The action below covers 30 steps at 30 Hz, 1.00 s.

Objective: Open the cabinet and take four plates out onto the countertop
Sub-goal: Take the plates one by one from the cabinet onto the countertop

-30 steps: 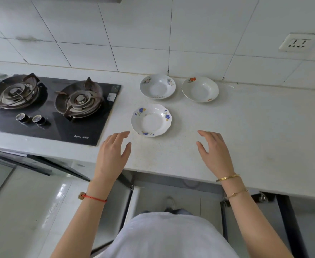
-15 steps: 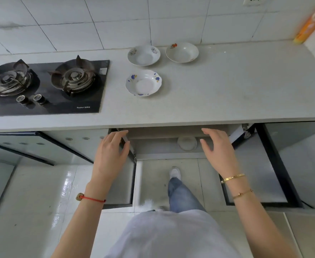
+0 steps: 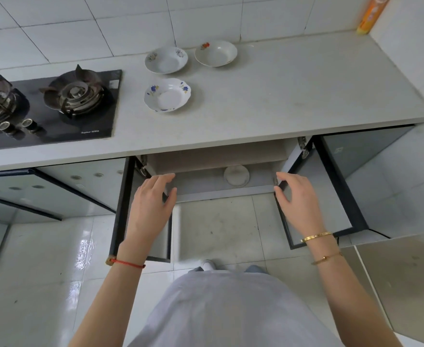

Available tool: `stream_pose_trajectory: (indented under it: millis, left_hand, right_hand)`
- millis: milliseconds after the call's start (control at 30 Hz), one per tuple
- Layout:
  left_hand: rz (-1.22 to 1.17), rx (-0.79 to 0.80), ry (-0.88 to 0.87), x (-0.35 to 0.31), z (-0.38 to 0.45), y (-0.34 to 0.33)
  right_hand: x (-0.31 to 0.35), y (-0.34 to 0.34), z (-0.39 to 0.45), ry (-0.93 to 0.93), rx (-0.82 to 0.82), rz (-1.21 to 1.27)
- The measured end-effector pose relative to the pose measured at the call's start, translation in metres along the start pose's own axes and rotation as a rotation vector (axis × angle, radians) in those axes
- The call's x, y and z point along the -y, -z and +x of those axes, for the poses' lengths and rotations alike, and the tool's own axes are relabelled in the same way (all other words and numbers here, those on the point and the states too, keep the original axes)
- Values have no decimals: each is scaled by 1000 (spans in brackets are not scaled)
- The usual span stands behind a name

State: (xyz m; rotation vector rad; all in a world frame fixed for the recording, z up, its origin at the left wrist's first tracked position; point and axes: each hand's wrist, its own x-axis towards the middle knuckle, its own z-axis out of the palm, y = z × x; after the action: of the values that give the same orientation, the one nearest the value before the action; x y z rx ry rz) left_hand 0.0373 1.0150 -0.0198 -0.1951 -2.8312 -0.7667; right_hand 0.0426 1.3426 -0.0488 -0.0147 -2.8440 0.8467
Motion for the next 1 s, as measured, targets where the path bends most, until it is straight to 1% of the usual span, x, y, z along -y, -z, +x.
stream_pose_trajectory:
  millis: [300, 533, 633, 733, 1000]
  left_hand:
    - [-15, 4, 75, -63, -9, -55]
    - [-15, 13, 148, -88, 1, -115]
    - [-4, 40, 181, -80, 15, -148]
    - [24, 90, 203, -62, 34, -191]
    - [88, 137, 163, 23, 82, -345]
  right_hand:
    - [-77, 37, -10, 1, 90, 12]
    - [-128, 27, 18, 1, 166, 4]
    - [-149, 3, 37, -18, 183, 9]
    - [-174, -35, 60, -56, 198, 11]
    - [-261, -178, 118, -71, 178, 13]
